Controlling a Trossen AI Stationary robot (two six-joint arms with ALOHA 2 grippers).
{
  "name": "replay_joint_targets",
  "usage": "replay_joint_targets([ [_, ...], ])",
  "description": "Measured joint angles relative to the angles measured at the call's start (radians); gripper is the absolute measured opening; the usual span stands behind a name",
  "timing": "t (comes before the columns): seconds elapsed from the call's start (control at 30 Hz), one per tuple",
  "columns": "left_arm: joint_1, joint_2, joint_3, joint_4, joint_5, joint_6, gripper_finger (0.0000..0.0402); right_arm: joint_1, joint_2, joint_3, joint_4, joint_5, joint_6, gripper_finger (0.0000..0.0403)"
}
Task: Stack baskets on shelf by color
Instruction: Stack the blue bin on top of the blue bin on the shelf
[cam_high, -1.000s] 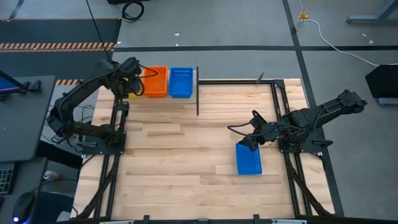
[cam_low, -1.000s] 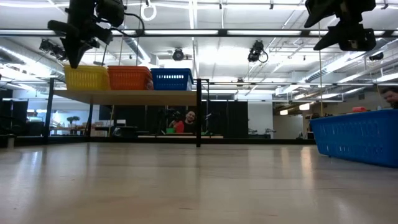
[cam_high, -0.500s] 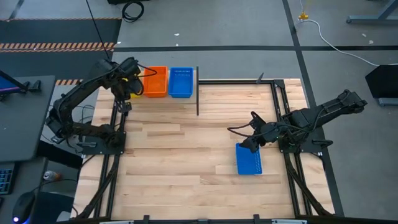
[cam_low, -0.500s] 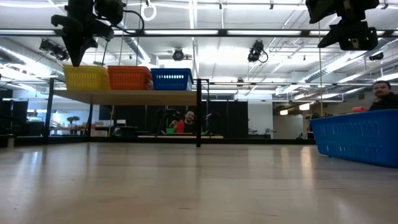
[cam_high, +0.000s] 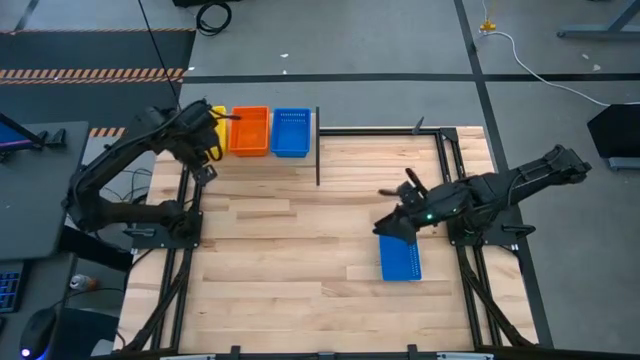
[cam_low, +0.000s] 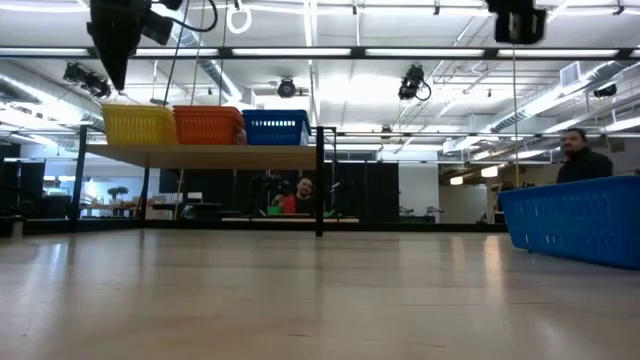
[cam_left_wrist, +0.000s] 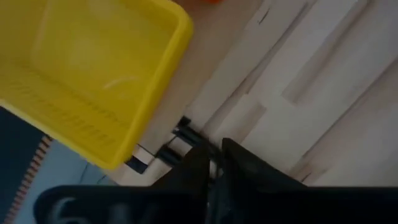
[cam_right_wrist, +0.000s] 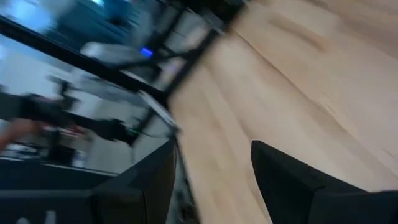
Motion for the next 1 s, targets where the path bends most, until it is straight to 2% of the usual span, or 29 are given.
replay_joint_targets([
  [0.13,-0.050,-0.039,0.000,0.000,0.008,-0.075,0.0067,-0.024,-0.005,0.001,0.170,-0.005,-0.017,0.0214],
  [0.2,-0.064,-0.056,0.000,0.000,0.007,-0.108,0.0075,-0.039,-0.005,0.001,0.195,-0.005,-0.024,0.0214],
  [0.33,-0.088,-0.073,0.000,0.000,0.003,-0.228,0.0089,-0.066,-0.003,0.001,0.058,0.004,-0.065,0.0214],
  [0.47,-0.123,-0.076,0.035,-0.001,0.005,-0.317,0.0099,-0.073,0.012,0.000,-0.122,0.026,-0.027,0.0212],
  [0.63,-0.157,-0.076,0.159,0.023,0.004,-0.333,0.0100,-0.066,0.031,0.000,-0.129,-0.017,-0.013,0.0211],
  [0.83,-0.185,-0.076,0.300,0.092,0.007,-0.406,0.0095,-0.063,0.077,0.000,-0.112,-0.117,-0.017,0.0211],
  [1.0,-0.238,-0.077,0.344,0.195,0.097,-0.462,0.0098,-0.062,0.135,0.000,-0.161,-0.182,-0.062,0.0211],
])
